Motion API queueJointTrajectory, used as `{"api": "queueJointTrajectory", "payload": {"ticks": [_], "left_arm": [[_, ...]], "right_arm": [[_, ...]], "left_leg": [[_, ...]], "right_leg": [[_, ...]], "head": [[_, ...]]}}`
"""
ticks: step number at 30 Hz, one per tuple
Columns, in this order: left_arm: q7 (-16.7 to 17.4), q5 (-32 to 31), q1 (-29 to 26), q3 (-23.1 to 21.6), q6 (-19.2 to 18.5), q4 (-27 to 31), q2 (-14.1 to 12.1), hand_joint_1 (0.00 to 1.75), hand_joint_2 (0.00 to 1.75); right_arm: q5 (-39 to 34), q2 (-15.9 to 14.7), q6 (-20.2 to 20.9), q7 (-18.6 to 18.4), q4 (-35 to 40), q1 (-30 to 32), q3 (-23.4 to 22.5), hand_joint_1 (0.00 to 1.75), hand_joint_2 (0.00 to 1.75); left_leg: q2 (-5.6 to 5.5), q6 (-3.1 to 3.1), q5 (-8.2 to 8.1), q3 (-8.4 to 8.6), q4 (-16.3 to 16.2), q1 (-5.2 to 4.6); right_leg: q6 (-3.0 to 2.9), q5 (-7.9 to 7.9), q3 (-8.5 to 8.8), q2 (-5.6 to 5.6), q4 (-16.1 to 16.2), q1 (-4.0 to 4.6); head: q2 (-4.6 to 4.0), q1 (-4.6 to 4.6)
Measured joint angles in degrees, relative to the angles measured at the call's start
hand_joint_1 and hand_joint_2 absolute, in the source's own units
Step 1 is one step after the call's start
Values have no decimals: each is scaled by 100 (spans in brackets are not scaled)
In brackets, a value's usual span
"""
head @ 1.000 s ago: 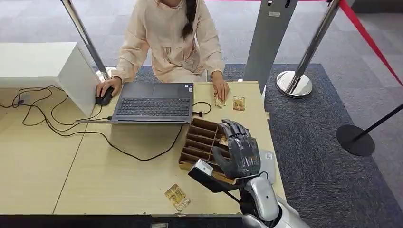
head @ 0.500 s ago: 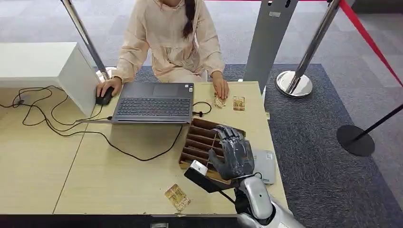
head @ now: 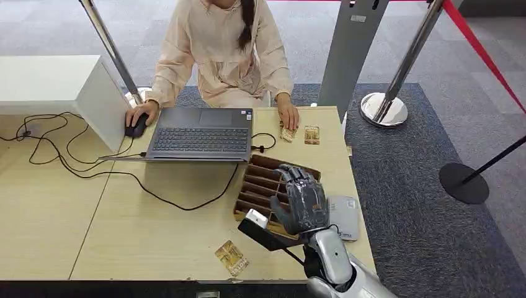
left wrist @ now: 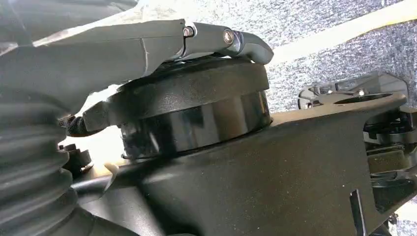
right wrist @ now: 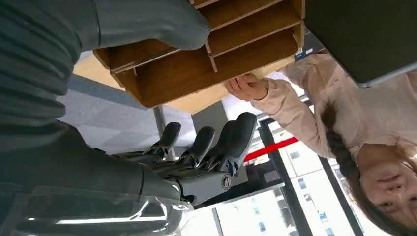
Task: Pass the card to the sensor for recognition and then transmit it.
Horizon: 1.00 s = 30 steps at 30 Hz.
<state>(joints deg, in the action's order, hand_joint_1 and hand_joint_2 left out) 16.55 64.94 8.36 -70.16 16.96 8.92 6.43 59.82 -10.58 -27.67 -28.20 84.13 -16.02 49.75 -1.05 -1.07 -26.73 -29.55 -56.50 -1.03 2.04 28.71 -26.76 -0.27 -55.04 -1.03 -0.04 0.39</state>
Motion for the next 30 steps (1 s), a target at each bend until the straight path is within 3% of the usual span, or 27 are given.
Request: {"api": "queueJointTrajectory", "payload": {"ticks": [8, 30], "left_arm": [[-2, 11, 0, -2, 0, 0, -2, 0, 175], [-85, 96, -14, -2, 9, 0, -4, 0, 175]], "right_arm": [[-39, -9, 28, -98, -155, -56, -2, 68, 175], [0, -170, 39, -177, -223, 48, -4, 54, 175]], "left_leg": [[0, 0, 0, 1, 0, 0], [2, 0, 0, 3, -1, -1]], "right_leg": [[0, 0, 0, 0, 0, 0], [0, 0, 0, 0, 0, -1]], "head": [[0, 0], [0, 0]]}}
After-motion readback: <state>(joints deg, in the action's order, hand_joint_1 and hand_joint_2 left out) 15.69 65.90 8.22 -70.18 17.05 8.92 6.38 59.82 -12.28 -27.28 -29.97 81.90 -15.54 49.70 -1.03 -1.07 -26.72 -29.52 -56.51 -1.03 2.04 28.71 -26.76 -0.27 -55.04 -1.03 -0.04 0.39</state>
